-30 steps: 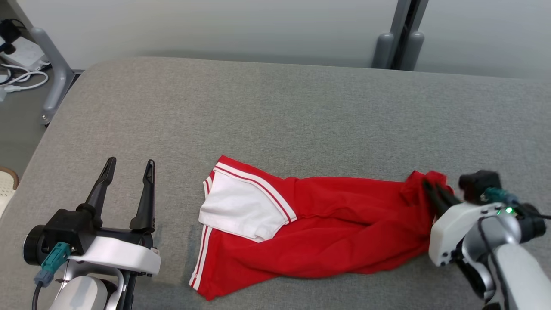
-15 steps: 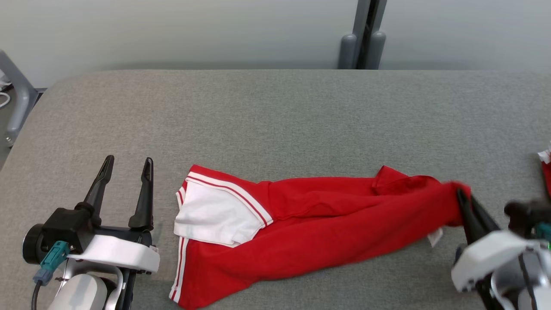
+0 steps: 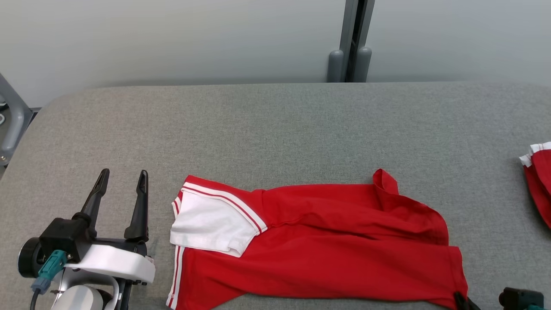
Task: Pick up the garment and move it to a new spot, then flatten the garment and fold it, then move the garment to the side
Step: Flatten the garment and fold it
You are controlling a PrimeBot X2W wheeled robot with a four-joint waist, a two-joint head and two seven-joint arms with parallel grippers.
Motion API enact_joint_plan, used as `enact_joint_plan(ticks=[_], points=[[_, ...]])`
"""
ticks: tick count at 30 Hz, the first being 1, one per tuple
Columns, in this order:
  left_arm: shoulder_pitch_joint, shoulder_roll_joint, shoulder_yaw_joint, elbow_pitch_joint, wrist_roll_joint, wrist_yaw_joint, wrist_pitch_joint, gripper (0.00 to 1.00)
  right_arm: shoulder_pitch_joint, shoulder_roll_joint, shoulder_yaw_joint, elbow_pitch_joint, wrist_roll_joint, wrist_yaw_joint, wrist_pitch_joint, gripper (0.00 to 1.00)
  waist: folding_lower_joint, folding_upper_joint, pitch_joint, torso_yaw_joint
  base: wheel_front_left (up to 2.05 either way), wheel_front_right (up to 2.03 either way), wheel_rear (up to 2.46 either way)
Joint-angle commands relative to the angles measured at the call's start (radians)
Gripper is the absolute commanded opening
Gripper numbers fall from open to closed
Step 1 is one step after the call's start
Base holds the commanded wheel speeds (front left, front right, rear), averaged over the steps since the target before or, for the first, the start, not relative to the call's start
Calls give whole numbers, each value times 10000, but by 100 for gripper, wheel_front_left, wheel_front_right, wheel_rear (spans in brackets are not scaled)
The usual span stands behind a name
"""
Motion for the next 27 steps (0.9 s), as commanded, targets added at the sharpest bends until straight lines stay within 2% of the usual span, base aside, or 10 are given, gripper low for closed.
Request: enact_joint_plan(ticks=[1,2,8,15,21,27], points=[[108,84,52,-41,-63,62,41,100,-47,-44,-26,96,8,-4,-202,69,0,-1,-71,-10,0,0,0],[154,99,54,-53,-58,98,64,100,-104,-48,-47,193,46,-4,-263,100,0,-1,-114,-19,0,0,0],[474,170,88,-206,-92,294,189,100,-299,-42,-292,-322,-148,-4,-697,100,0,-1,-415,-102,0,0,0],[821,250,99,-432,-115,537,337,100,-488,-33,-642,-2465,-601,-4,-1069,100,0,-1,-705,-179,0,0,0],[955,319,41,-608,-75,637,480,100,-605,-37,-269,-3978,-810,-4,-890,100,0,-1,-796,-151,0,0,0],[1007,361,-34,-730,-23,713,579,100,-457,-40,248,-4733,-792,-4,-553,100,0,-1,-791,-82,0,0,0]])
